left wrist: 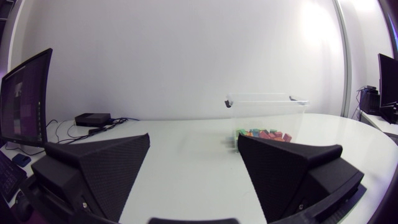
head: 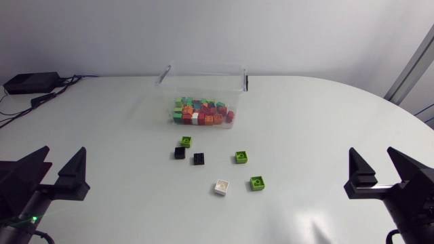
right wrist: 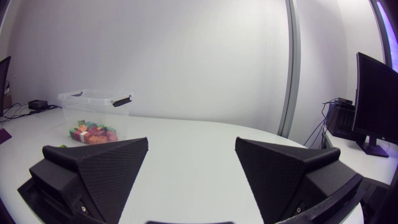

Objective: Place the duplo bricks in the container

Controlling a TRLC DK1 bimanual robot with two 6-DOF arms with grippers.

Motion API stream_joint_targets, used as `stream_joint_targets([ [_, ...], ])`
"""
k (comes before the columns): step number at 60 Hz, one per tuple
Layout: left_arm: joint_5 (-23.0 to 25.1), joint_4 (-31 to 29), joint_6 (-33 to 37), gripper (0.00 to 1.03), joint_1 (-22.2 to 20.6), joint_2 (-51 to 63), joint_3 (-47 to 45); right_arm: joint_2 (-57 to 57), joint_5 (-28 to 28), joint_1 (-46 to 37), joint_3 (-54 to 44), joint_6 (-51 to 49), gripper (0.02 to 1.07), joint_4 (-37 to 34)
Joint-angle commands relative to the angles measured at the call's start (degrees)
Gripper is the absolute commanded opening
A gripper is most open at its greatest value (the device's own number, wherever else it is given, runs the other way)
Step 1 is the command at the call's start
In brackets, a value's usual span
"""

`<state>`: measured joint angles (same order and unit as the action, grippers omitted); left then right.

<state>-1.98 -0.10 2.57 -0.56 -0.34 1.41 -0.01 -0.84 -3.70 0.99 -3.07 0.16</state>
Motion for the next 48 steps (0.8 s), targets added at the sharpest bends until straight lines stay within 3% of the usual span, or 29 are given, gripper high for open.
stream_joint_targets([
  [1, 0.22, 0.01, 0.07, 0.99, -0.67, -0.54, -1.41, -0.25, 0.23, 0.10, -1.08, -0.71, 1.03, -0.43],
  [28, -0.13, 0.27, 0.42, 0.98, -0.32, -0.54, -0.71, -0.43, 0.23, 0.28, -1.08, -1.06, 1.03, -0.16],
  [41, -0.22, -4.56, 0.51, 0.98, -1.11, 1.13, 5.89, -0.25, -0.21, 0.63, 0.41, -1.94, 1.03, 0.71],
  [48, -0.22, -4.91, 0.24, 0.98, -1.90, 10.45, 11.60, 0.80, -0.30, 1.33, 2.96, -2.20, 1.03, 0.28],
])
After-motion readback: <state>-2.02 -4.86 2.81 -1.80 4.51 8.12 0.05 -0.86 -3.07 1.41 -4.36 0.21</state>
